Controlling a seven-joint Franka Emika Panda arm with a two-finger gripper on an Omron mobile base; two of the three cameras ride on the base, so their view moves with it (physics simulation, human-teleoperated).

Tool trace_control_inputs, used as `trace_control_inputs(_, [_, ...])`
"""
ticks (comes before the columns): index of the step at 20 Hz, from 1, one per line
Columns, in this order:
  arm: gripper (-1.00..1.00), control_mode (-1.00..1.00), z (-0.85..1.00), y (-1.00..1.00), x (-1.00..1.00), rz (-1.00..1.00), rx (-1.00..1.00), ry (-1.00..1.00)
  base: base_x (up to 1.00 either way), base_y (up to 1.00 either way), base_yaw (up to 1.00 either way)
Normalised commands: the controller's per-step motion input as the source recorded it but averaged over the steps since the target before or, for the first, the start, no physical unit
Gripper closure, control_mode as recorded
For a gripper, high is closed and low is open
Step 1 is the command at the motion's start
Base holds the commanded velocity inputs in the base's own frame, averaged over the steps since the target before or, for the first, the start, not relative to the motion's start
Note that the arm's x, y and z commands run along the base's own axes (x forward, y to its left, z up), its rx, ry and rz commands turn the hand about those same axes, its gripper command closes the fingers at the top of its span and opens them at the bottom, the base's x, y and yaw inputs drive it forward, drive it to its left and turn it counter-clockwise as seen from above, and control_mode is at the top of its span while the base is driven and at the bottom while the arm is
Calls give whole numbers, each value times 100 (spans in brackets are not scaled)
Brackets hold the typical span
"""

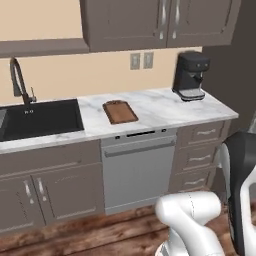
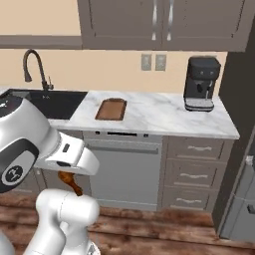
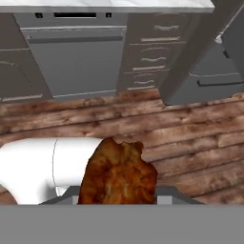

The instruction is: Retrieve the chicken drumstick from the fridge and place it on the cutting board.

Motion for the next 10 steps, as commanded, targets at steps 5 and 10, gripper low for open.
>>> trace_control_inputs(5, [100,100,0,0,0,0,0,0,60,69,0])
trace_control_inputs(10, [100,100,0,0,0,0,0,0,66,61,0])
